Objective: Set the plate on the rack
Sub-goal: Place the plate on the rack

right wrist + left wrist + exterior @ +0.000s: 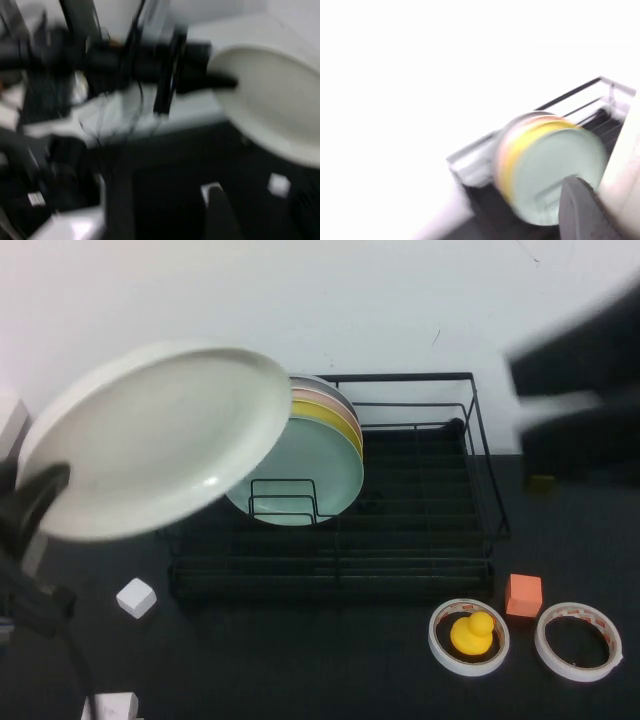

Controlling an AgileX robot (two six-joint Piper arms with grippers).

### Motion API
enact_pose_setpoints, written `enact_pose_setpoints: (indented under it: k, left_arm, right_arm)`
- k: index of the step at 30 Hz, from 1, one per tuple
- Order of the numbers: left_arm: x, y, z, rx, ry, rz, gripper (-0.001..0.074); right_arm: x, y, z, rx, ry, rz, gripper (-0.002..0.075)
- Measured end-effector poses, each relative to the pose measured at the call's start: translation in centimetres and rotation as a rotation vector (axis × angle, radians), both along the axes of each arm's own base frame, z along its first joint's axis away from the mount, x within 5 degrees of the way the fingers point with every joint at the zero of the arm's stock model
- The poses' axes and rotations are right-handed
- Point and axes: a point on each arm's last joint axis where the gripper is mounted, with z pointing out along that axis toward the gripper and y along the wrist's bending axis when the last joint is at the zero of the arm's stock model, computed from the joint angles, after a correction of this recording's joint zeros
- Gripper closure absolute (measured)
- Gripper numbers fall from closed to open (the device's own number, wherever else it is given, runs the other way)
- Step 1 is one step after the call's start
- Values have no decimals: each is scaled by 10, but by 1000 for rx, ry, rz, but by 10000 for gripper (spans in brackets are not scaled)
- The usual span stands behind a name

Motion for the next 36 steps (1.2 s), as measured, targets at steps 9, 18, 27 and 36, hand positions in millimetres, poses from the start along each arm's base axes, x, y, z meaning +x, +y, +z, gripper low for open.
enact_pose_setpoints:
  k: [9,18,27,36]
  left_arm:
    - [61,-12,9,399,-70,-105,657]
    - [136,-28,-29,457,27,-202,657]
    - [190,-39,-64,674,-28,-317,657]
    - [230,-46,-82,699,-20,-347,657]
  right_arm:
    - [-48,-46,-13,-432,-205,-213,706]
    - [-97,-66,-84,-506,-158,-262,725]
    - [-127,-77,-156,-478,-157,-343,727]
    - [-139,-81,-171,-444,-126,-381,727]
